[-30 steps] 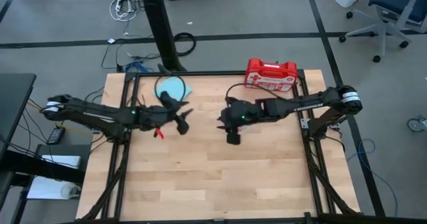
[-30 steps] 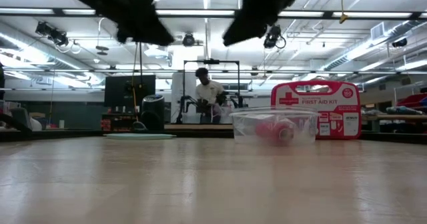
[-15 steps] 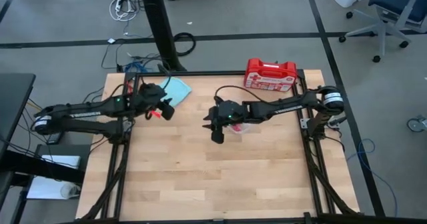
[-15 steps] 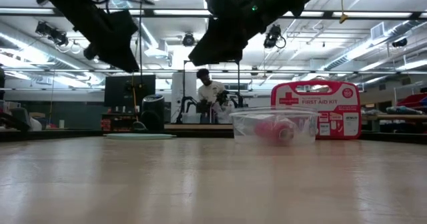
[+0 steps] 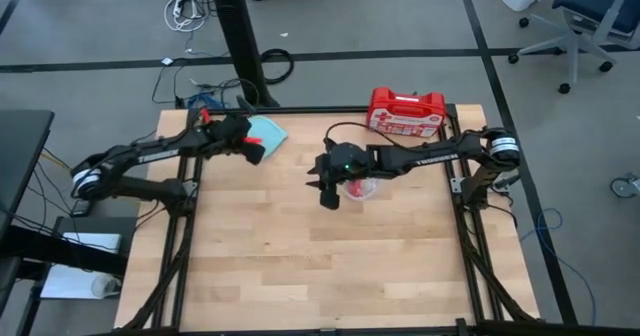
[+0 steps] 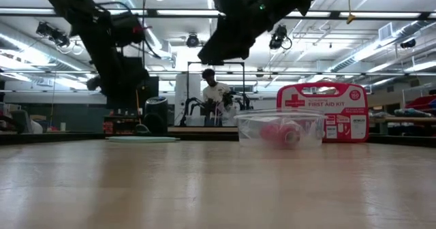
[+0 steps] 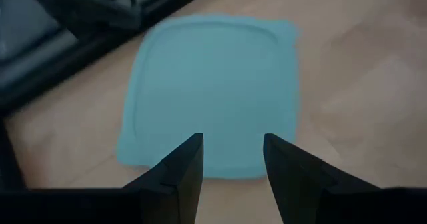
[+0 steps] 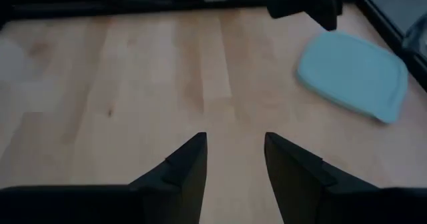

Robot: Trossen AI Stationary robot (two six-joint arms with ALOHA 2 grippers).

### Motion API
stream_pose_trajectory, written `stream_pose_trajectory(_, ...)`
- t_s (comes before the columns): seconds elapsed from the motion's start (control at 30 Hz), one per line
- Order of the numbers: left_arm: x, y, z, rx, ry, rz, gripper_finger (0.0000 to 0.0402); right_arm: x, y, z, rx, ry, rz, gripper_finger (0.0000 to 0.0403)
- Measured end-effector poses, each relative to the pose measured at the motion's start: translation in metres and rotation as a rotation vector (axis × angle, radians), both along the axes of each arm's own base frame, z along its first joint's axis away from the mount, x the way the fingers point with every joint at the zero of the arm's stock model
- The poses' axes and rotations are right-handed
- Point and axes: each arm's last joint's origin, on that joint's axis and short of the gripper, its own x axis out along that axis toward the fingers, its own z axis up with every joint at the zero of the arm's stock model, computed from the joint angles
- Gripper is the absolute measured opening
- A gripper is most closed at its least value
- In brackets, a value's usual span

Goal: Roll bandage
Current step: Close the transparent food container lid

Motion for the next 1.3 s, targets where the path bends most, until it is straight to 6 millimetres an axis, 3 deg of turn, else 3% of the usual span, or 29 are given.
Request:
stream_pose_trajectory(0.2,0.003,0.022,-0.015,-0.065,-0.039,0.019,0.016,-0.003,-0.029,-0.002,0.009,0.018,-0.076,0.0149)
stream_pose_trajectory(0.4,-0.002,0.046,-0.012,-0.073,0.02,0.064,0.016,-0.006,-0.055,0.0,0.043,-0.009,-0.07,0.0149)
stream_pose_trajectory(0.67,0.001,0.065,-0.021,-0.075,0.048,0.077,0.016,-0.01,-0.074,0.001,0.047,-0.017,-0.079,0.0149)
stream_pose_trajectory(1.0,0.01,0.063,-0.056,-0.21,0.175,-0.001,0.016,-0.009,-0.077,0.011,0.025,-0.004,-0.043,0.0149)
stream_pose_trajectory(1.3,0.023,0.02,-0.06,-0.451,0.254,-0.195,0.016,-0.012,-0.079,0.01,0.012,0.055,-0.022,0.0149)
